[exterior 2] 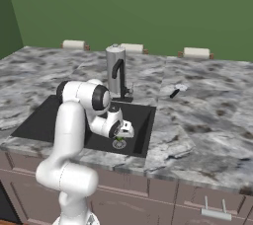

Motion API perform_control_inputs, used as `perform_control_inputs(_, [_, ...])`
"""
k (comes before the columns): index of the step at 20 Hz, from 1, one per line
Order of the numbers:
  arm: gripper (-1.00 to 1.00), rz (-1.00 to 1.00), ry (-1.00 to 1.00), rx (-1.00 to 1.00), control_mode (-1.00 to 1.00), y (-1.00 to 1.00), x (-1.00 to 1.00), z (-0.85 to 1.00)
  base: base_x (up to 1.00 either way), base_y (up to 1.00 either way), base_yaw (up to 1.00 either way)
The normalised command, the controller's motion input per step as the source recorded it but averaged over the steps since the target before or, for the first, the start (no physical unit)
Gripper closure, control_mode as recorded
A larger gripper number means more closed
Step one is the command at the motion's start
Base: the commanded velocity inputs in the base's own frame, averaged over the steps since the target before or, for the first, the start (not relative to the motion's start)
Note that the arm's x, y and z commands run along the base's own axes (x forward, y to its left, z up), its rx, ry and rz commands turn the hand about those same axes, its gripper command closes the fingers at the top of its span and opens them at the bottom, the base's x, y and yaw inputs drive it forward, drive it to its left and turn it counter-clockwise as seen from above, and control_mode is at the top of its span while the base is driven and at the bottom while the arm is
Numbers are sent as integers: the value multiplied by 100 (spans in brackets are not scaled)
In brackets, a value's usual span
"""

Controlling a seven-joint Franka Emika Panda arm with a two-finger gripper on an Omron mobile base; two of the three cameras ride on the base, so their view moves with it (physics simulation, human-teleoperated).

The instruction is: Turn on the sink faucet. Then move the avocado from the counter to the sink. Turn off the sink. Move the vegetable from the sink to the pot next to the stove. Finally move the pot to the center burner.

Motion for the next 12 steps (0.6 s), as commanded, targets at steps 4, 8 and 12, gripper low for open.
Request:
perform_control_inputs(4, [100, 0, 0, 0, -100, 0, 0, 0, 0, 0, 0])
perform_control_inputs(8, [100, 0, 0, 0, -100, -6, -4, 18, 0, 0, 0])
perform_control_inputs(12, [100, 0, 0, 0, -100, -14, -23, 62, 0, 0, 0])
